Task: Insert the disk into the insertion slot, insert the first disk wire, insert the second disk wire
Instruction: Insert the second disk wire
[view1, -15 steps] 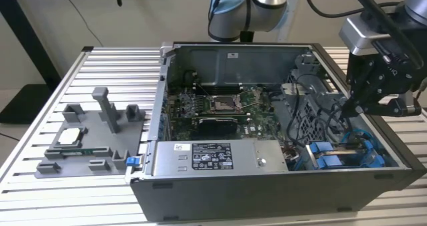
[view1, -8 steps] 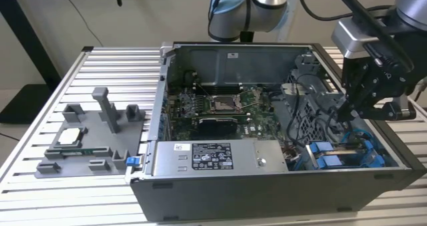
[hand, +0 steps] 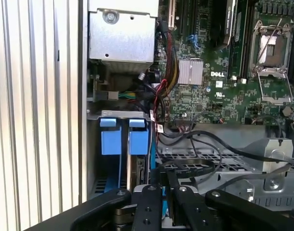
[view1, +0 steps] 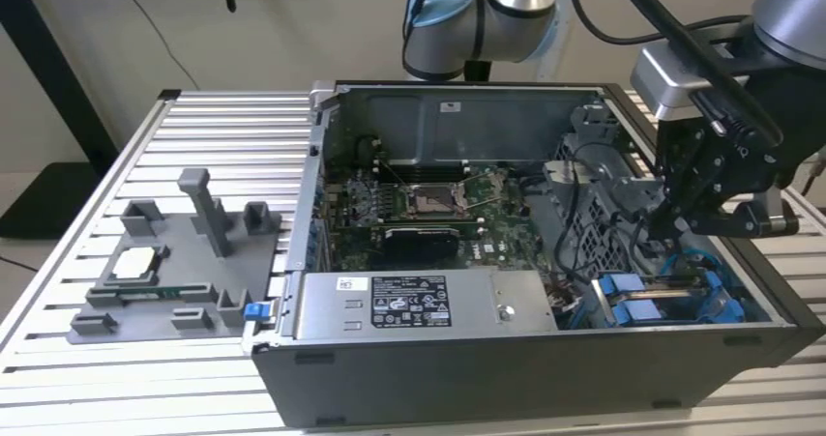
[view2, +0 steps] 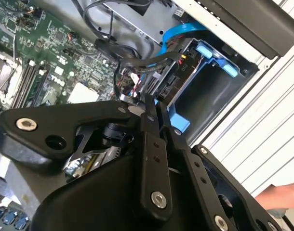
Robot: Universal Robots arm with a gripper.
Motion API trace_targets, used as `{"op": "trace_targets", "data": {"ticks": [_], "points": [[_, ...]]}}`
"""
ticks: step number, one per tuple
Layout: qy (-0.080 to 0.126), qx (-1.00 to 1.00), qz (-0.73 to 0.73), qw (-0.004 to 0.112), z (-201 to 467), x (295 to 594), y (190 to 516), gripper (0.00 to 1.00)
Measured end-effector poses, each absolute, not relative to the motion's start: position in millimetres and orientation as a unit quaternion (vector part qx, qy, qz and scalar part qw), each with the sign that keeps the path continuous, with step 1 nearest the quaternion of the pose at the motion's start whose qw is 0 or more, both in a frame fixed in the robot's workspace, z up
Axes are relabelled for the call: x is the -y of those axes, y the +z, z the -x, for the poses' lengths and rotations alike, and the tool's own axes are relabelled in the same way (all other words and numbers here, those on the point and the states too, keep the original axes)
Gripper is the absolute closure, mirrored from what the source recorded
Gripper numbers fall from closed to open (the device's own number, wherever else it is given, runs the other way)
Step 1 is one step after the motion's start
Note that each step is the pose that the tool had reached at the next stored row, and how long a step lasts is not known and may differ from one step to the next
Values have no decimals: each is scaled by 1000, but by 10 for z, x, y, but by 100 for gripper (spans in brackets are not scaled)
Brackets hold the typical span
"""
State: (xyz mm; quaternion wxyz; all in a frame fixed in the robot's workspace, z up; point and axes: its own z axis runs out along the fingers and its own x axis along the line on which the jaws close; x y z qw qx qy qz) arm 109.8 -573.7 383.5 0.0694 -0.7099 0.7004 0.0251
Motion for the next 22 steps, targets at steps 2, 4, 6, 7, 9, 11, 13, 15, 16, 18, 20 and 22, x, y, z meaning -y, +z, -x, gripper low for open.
{"op": "trace_targets", "data": {"ticks": [2, 4, 6, 7, 9, 11, 13, 15, 16, 18, 20, 22], "points": [[25, -700, 710, 69, -1098, 5737, 3835, 100], [24, -700, 710, 69, -1098, 5737, 3835, 100], [24, -700, 710, 69, -1098, 5737, 3834, 100], [24, -700, 710, 69, -1098, 5736, 3832, 100], [24, -700, 710, 69, -1098, 5736, 3826, 100], [23, -700, 710, 69, -1098, 5737, 3814, 100], [21, -700, 710, 69, -1098, 5737, 3798, 100], [18, -700, 710, 69, -1098, 5737, 3777, 100], [16, -700, 710, 69, -1098, 5737, 3767, 100], [13, -700, 711, 69, -1098, 5737, 3748, 100], [10, -700, 711, 71, -1098, 5736, 3725, 100], [7, -700, 711, 73, -1098, 5737, 3697, 100]]}}
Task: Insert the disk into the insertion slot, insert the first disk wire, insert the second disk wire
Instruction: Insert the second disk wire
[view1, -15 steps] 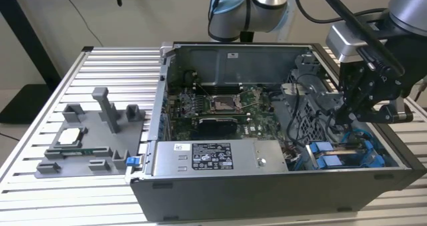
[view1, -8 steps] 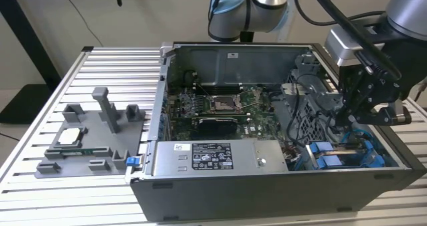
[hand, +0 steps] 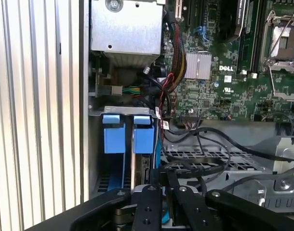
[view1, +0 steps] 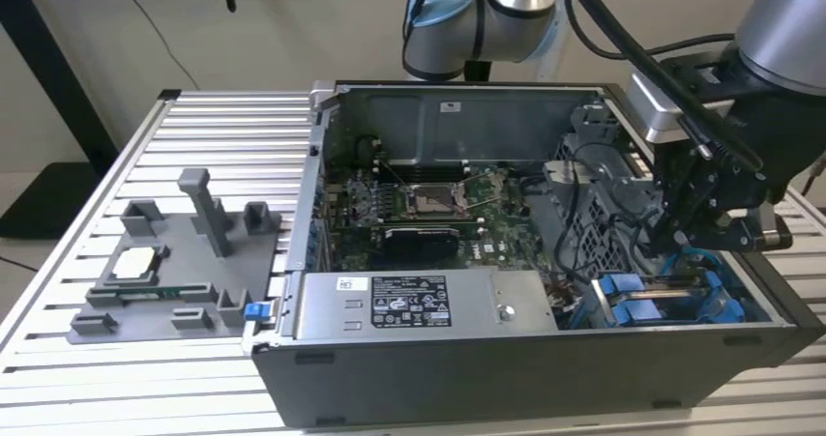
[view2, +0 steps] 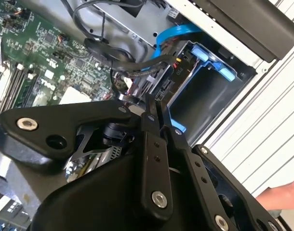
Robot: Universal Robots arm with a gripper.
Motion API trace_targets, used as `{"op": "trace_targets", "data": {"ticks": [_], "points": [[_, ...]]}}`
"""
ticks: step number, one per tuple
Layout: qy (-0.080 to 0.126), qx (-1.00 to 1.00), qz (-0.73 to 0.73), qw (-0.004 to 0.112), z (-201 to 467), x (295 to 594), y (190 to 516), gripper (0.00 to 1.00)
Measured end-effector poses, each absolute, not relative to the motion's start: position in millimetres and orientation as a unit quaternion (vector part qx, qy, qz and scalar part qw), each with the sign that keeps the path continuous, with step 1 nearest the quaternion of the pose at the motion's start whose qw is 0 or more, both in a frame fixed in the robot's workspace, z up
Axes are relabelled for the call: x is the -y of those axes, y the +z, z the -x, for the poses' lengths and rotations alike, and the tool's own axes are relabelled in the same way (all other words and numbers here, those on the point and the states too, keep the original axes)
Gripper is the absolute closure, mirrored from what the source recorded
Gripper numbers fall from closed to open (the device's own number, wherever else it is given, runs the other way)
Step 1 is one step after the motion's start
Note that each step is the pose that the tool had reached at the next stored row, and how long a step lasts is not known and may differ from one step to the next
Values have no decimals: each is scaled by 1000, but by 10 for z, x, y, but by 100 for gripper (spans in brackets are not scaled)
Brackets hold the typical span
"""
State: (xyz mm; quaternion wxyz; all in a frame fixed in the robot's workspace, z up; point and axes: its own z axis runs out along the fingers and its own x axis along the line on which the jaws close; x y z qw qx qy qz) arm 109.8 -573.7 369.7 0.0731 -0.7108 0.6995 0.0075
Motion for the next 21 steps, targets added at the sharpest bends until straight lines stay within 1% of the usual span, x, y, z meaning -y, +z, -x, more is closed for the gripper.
{"op": "trace_targets", "data": {"ticks": [5, 15, 21], "points": [[-2, -699, 710, 80, -1098, 5736, 3643, 100], [-4, -699, 711, 80, -1099, 5737, 3636, 100], [-8, -700, 709, 84, -1098, 5759, 3604, 100]]}}
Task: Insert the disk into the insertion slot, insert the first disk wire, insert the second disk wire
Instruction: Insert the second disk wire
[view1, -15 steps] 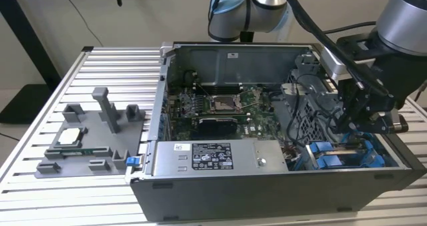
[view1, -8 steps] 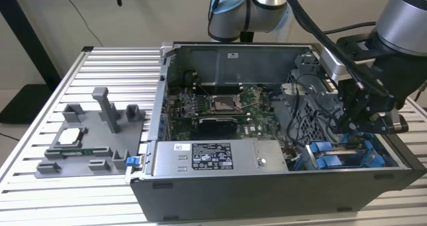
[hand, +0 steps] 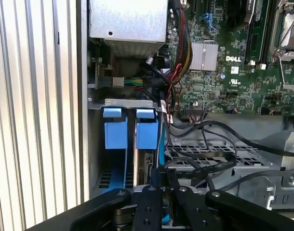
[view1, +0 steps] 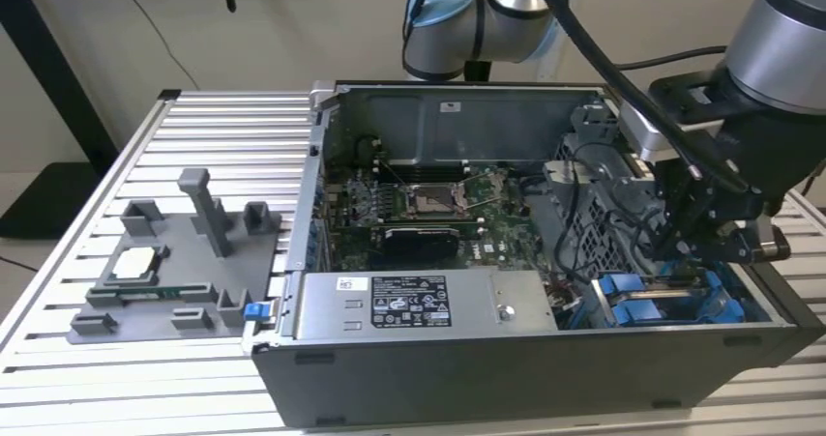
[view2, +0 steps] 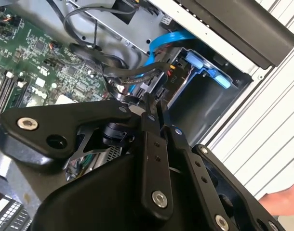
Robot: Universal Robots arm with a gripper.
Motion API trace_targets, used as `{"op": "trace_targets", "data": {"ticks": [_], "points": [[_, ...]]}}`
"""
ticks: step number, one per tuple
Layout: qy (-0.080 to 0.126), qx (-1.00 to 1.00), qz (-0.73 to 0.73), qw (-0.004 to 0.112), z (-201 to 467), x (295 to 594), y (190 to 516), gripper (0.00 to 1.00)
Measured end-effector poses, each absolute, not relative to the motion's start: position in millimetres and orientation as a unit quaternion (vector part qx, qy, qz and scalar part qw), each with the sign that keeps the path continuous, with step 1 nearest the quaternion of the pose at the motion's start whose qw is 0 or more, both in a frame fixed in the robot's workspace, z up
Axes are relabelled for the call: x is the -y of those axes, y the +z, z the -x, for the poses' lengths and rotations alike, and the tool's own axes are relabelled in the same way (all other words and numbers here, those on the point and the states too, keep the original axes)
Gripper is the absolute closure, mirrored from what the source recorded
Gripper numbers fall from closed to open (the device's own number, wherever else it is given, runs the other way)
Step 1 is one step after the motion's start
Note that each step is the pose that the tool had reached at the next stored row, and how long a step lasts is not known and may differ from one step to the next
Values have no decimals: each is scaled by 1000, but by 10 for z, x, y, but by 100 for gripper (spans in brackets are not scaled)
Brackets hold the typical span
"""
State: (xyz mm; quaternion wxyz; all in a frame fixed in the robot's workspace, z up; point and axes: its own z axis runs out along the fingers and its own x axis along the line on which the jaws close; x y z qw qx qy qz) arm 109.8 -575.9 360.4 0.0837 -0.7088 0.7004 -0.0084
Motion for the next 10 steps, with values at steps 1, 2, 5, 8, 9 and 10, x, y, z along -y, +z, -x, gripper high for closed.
{"op": "trace_targets", "data": {"ticks": [1, 2, 5, 8, 9, 10], "points": [[-9, -701, 708, 84, -1098, 5766, 3596, 100], [-10, -702, 707, 84, -1097, 5773, 3587, 100], [-13, -704, 704, 85, -1097, 5791, 3550, 100], [-17, -706, 702, 88, -1097, 5797, 3509, 100], [-18, -706, 702, 89, -1097, 5797, 3498, 100], [-19, -706, 702, 90, -1098, 5797, 3490, 100]]}}
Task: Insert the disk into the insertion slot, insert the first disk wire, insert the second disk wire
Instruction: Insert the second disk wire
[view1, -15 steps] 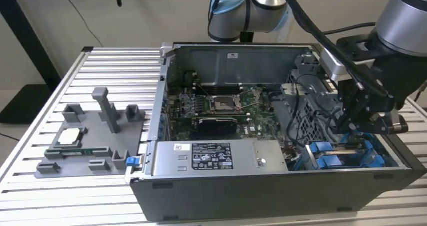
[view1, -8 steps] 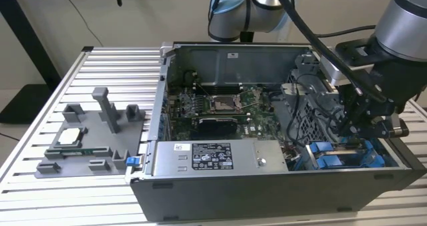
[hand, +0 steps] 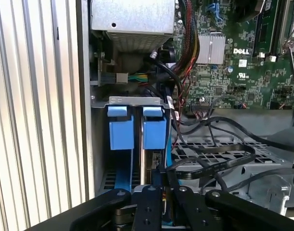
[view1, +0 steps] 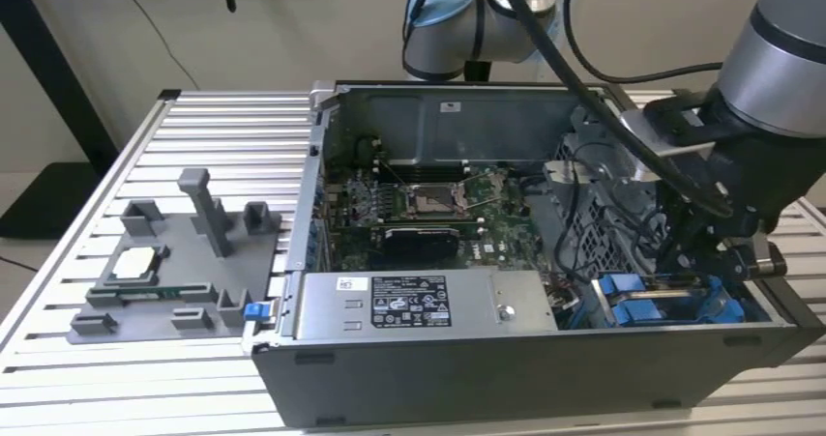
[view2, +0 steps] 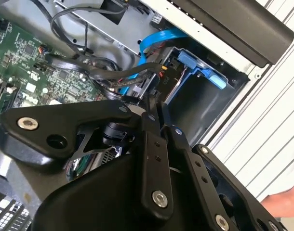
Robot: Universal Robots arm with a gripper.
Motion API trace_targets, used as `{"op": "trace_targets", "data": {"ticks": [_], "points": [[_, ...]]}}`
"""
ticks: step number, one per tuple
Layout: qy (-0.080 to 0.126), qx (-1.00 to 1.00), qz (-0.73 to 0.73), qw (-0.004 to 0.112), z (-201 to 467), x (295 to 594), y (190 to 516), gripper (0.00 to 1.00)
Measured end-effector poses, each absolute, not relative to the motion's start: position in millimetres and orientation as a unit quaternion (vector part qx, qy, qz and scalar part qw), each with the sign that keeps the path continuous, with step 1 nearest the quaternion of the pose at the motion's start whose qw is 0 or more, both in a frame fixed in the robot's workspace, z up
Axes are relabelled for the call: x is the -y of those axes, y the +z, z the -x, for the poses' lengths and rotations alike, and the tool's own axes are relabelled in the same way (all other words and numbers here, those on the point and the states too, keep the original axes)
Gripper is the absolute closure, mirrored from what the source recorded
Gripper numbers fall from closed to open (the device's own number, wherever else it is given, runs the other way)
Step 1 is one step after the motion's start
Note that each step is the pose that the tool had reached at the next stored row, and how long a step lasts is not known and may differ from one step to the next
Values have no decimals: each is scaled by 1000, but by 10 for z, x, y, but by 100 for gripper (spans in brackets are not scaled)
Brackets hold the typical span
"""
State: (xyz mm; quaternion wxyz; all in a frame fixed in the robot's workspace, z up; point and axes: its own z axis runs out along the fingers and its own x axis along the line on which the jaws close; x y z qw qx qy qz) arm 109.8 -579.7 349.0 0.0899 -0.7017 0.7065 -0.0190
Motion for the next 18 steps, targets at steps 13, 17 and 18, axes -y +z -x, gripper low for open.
{"op": "trace_targets", "data": {"ticks": [13, 17, 18], "points": [[-22, -707, 701, 93, -1143, 5797, 3429, 100], [-22, -707, 701, 93, -1149, 5797, 3415, 100], [-22, -707, 701, 93, -1149, 5797, 3412, 100]]}}
